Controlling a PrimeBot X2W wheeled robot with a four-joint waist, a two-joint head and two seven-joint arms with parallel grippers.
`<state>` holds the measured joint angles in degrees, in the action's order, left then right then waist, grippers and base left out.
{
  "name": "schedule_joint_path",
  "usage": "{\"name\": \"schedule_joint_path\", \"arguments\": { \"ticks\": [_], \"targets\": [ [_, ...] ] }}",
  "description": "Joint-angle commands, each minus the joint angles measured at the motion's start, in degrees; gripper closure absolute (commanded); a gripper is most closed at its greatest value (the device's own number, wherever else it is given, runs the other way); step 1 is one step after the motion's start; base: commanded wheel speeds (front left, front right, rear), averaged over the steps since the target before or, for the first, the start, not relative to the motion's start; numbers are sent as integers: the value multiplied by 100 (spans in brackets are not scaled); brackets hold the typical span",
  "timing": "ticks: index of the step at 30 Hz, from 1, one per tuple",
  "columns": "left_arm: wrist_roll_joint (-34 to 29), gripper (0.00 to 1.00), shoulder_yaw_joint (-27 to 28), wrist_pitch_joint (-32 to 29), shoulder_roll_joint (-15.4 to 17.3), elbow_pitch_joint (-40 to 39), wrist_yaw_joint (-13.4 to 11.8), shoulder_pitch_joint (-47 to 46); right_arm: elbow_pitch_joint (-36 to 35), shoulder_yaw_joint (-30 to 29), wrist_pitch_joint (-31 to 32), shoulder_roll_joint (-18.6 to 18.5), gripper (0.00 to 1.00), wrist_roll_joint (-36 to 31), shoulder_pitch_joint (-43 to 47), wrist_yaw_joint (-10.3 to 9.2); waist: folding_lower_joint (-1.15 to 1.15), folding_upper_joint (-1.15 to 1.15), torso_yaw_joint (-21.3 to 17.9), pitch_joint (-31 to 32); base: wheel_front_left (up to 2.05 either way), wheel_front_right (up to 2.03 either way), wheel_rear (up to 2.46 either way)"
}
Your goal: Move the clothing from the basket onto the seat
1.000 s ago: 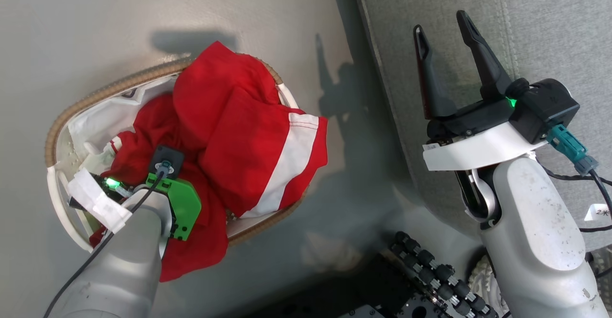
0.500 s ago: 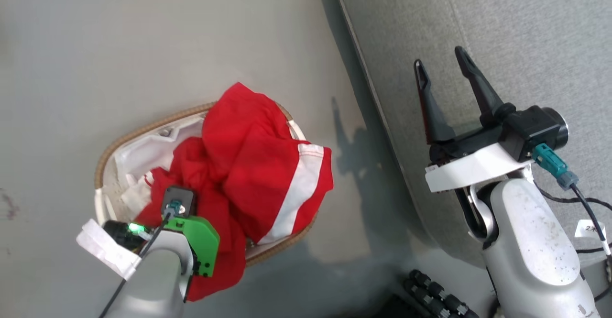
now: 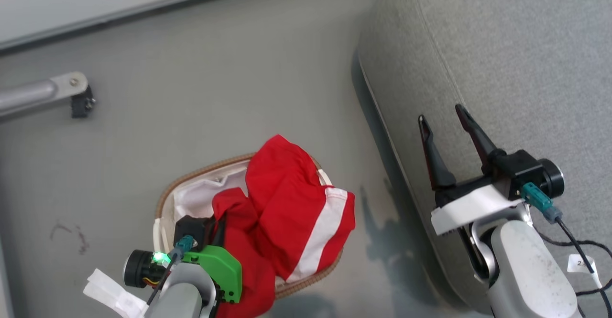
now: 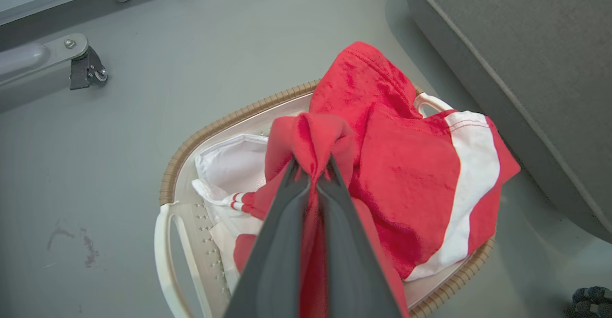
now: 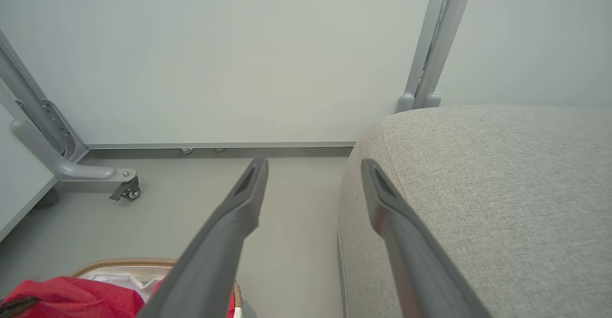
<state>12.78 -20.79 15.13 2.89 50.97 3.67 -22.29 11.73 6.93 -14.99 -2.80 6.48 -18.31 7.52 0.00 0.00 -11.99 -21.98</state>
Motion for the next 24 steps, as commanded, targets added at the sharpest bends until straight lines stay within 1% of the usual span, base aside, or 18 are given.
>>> {"name": "schedule_joint_path", "arguments": {
  "ticks": [1, 8, 15, 24],
  "targets": [
    [41, 100, -33, 2, 3, -148, -40, 153, 45, 2, -30, -26, 0, -48, 166, -5, 0, 0, 406, 719, 0, 0, 0],
    [254, 100, -23, 4, 3, -1027, -82, 500, 180, 140, -30, -54, 0, -51, 530, -6, 0, 0, 507, 1304, 0, 0, 0],
    [361, 100, -56, 4, 6, -1975, -44, 625, 272, 188, -30, -53, 0, -37, 877, -6, 0, 0, 550, 1749, 0, 0, 0],
    [574, 100, -103, 3, 7, -2954, -38, 234, 311, 290, -30, -40, 0, 8, 1168, -5, 0, 0, 598, 2000, 0, 0, 0]
  ]
}}
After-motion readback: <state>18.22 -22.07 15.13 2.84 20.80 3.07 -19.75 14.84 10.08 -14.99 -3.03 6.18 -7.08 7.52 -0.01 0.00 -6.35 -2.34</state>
